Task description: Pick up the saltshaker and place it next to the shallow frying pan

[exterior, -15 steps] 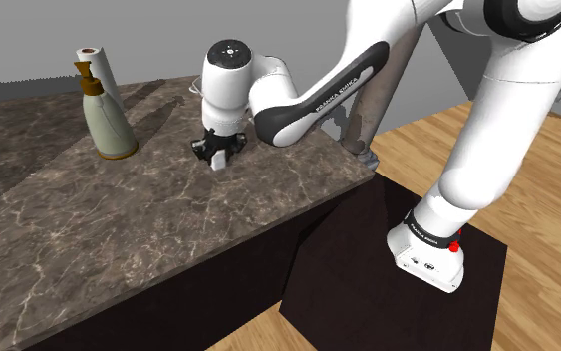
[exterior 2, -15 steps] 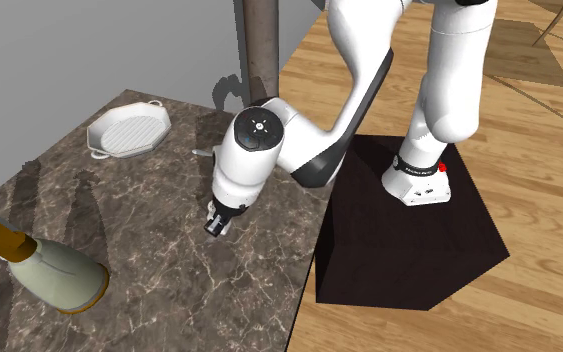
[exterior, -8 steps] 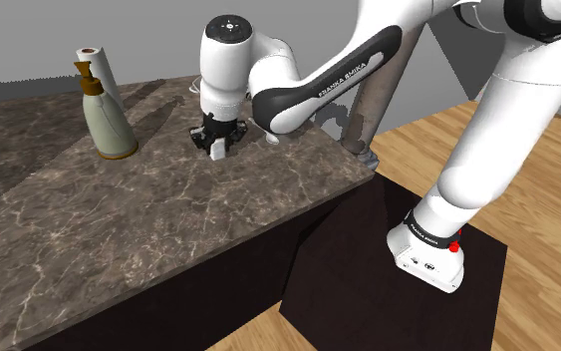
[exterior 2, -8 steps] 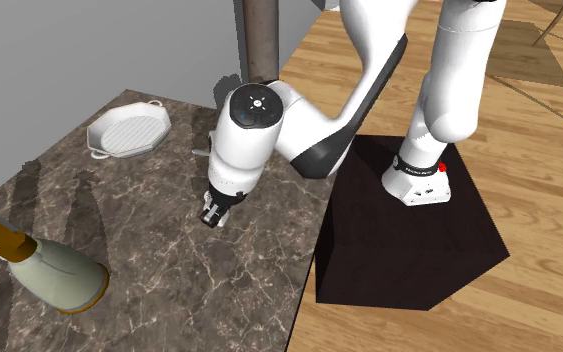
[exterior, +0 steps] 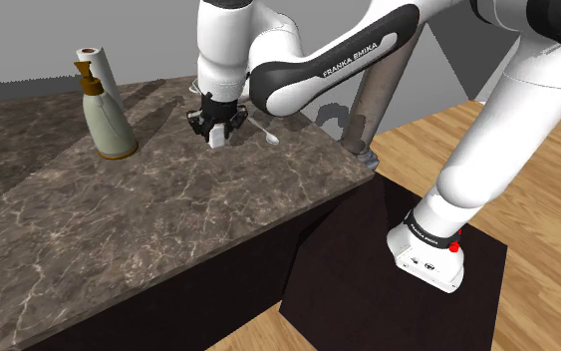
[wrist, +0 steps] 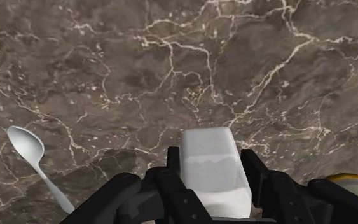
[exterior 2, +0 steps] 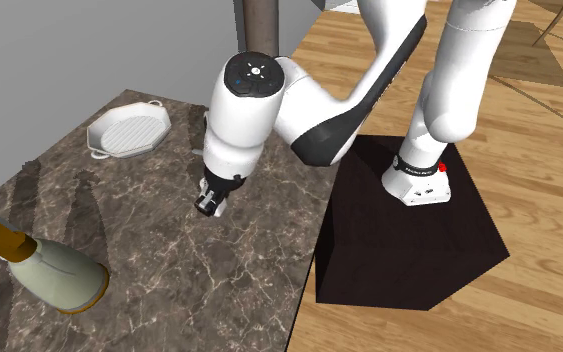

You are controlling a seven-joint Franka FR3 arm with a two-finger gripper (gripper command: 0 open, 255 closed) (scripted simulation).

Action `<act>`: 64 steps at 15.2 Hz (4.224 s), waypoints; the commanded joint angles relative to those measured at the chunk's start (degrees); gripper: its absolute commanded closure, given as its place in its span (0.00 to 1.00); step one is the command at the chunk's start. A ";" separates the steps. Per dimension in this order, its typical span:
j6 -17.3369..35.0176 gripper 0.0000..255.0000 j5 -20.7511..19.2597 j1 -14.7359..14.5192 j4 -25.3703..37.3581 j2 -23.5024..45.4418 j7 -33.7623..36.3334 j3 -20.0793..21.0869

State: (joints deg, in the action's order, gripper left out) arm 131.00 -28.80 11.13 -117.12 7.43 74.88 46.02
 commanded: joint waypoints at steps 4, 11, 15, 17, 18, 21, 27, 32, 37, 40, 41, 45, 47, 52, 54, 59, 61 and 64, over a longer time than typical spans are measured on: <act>-2.72 1.00 3.07 0.53 1.90 -2.06 -2.75 0.54; -6.39 1.00 6.28 0.93 4.70 -4.27 -5.75 0.87; -5.61 1.00 5.11 3.20 7.07 -1.57 -9.87 -1.32; -5.45 1.00 4.38 4.18 8.68 0.11 -11.80 -2.38; -5.42 1.00 4.00 4.64 9.59 1.02 -12.75 -2.89; -5.56 1.00 2.78 5.84 12.77 4.02 -15.52 -4.39; -6.92 1.00 0.33 7.38 21.24 11.14 -21.02 -7.23; -7.95 1.00 -1.33 7.68 27.74 16.58 -24.39 -9.05; -4.87 1.00 -2.68 7.58 25.29 17.54 -22.97 -9.72; -3.11 1.00 -3.60 7.43 24.01 18.24 -22.06 -10.19; -2.53 1.00 -3.93 7.36 23.62 18.49 -21.75 -10.36; -0.29 1.00 -5.30 7.04 22.20 19.61 -20.47 -11.11; 0.79 1.00 -6.03 6.83 21.58 20.22 -19.81 -11.51; 3.40 1.00 -7.95 6.22 20.29 21.90 -18.09 -12.65; 4.40 1.00 -8.76 5.93 19.88 22.63 -17.39 -13.14; 6.83 1.00 -10.83 5.11 19.08 24.58 -15.58 -14.48; 7.47 1.00 -11.41 4.87 18.92 25.14 -15.08 -14.87; 7.47 1.00 -11.41 4.86 18.92 25.14 -15.08 -14.87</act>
State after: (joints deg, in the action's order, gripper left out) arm 138.41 -40.16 16.01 -98.17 32.55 59.74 31.18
